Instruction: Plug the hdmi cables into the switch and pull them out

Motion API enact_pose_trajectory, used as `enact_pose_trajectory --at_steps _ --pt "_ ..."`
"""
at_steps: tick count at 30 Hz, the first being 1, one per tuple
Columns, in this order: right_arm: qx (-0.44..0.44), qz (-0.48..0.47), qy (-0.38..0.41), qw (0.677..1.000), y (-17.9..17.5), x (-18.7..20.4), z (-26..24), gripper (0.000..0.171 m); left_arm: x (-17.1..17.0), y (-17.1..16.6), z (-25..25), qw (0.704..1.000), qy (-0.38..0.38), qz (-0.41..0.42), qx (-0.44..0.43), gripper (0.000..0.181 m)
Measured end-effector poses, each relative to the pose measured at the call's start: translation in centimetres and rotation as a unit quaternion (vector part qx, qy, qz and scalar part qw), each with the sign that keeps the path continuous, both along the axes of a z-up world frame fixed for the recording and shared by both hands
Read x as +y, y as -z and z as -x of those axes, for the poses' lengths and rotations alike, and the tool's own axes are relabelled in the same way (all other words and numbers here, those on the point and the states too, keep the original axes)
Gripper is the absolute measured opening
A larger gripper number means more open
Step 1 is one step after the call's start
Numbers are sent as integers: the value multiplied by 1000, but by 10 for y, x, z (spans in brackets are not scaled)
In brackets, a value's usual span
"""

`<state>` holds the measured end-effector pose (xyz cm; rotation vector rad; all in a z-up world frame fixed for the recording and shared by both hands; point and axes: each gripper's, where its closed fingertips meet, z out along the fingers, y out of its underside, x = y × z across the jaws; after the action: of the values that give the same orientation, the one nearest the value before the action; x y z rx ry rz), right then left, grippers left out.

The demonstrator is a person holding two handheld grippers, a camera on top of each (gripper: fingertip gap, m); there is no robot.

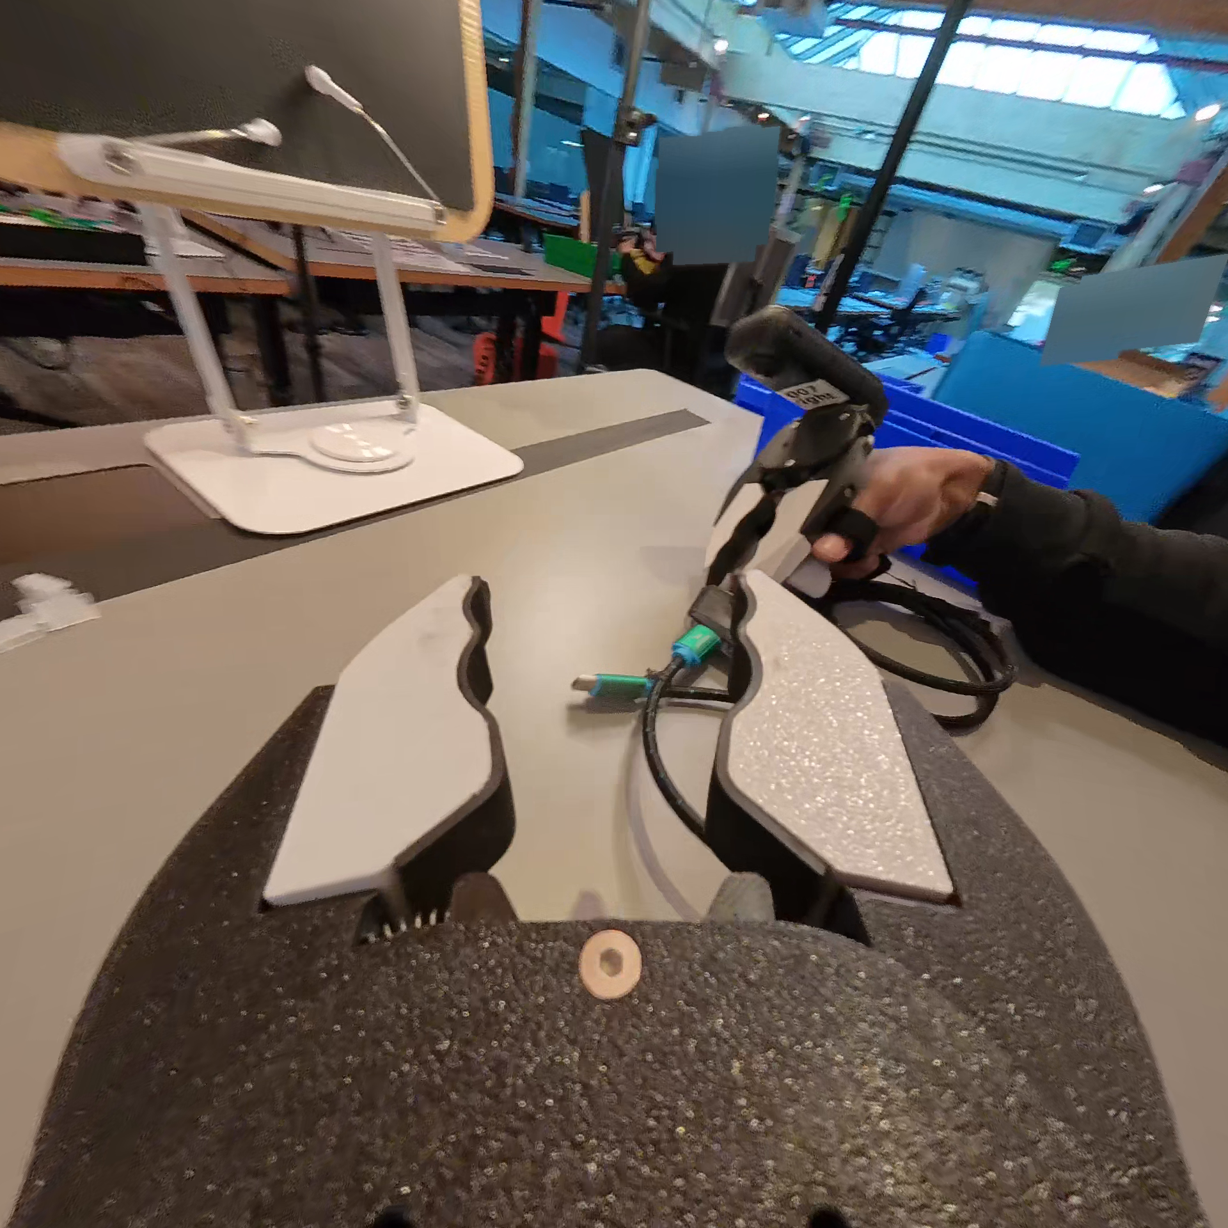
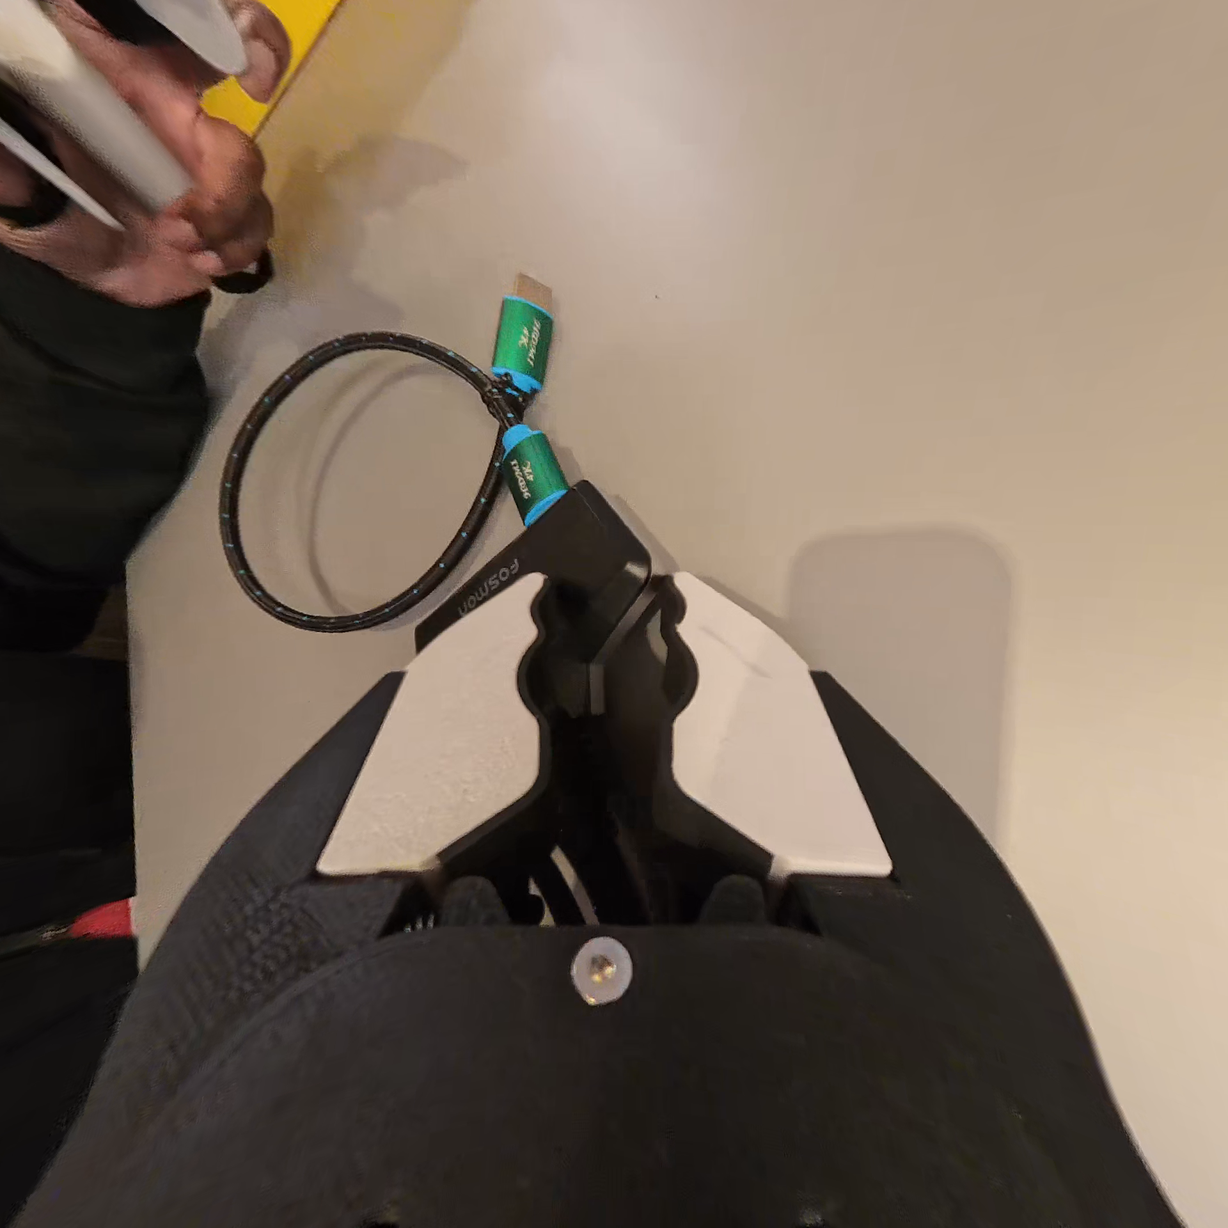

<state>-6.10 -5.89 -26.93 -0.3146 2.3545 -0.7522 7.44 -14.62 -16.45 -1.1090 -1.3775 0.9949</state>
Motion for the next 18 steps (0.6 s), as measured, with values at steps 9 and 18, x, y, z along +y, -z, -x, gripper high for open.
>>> enact_pose_trajectory --at_steps 9,18 --pt "53 55 29 997 -14 7 18 28 -74 -73 -176 956 -241 75 -151 68" --pt "73 54 28 995 -13 8 20 27 -153 30 -412 795 -459 -160 -364 53"
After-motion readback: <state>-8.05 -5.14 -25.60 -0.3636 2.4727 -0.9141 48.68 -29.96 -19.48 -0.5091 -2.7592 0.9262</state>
